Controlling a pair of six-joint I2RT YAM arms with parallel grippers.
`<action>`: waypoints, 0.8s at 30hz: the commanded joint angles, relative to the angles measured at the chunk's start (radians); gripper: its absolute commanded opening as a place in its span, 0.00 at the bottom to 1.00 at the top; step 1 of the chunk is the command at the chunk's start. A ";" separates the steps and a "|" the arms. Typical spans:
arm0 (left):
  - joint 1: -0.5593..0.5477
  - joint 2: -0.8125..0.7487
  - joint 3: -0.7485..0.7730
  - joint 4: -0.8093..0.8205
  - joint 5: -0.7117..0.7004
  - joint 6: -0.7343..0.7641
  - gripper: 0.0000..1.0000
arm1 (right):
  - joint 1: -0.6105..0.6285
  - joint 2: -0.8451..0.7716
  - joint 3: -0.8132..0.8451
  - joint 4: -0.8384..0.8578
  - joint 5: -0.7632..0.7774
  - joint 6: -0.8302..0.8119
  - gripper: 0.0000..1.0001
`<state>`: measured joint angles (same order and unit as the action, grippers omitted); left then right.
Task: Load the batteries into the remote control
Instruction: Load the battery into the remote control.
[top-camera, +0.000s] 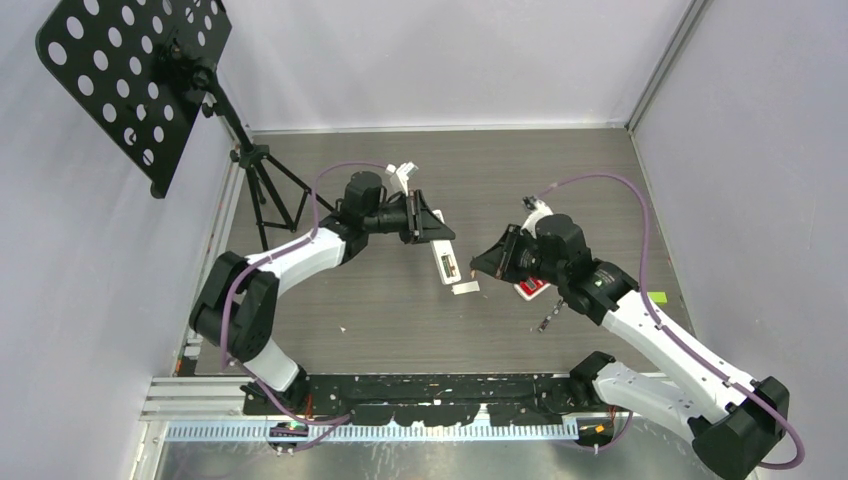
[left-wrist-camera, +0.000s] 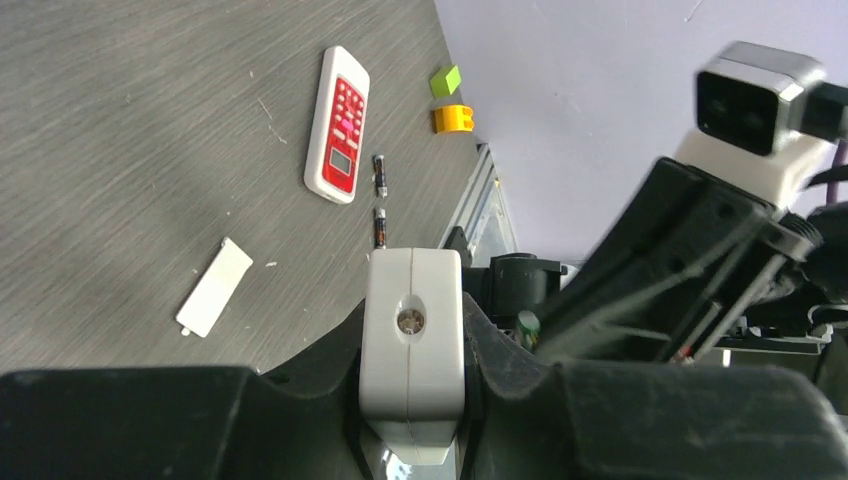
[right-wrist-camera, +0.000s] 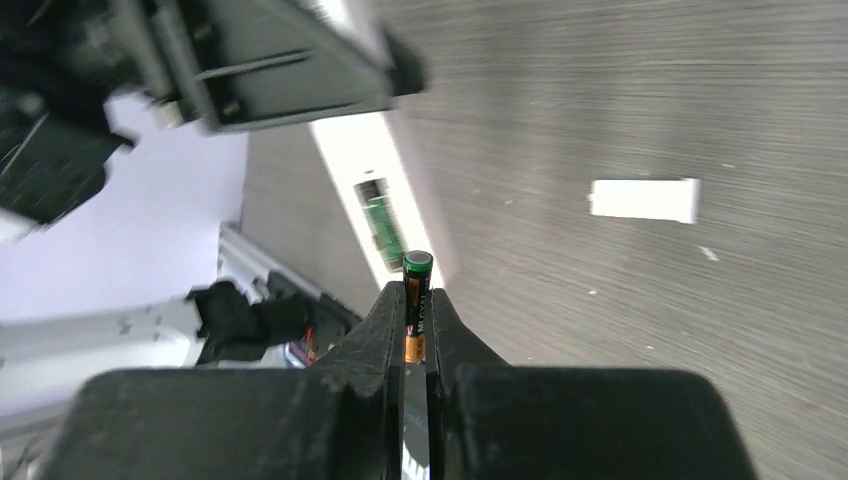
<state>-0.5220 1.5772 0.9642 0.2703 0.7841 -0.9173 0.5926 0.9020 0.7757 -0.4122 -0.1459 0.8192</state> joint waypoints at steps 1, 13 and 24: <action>-0.007 0.026 0.037 0.047 0.062 -0.079 0.00 | 0.044 0.004 0.020 0.179 -0.202 -0.076 0.03; -0.007 0.027 0.040 0.067 0.169 -0.093 0.00 | 0.119 0.039 0.097 0.114 -0.143 -0.201 0.04; -0.008 0.031 0.010 0.194 0.191 -0.192 0.00 | 0.173 0.120 0.150 0.034 -0.006 -0.248 0.06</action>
<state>-0.5243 1.6146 0.9756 0.3634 0.9371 -1.0668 0.7471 1.0126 0.8715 -0.3649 -0.2207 0.6109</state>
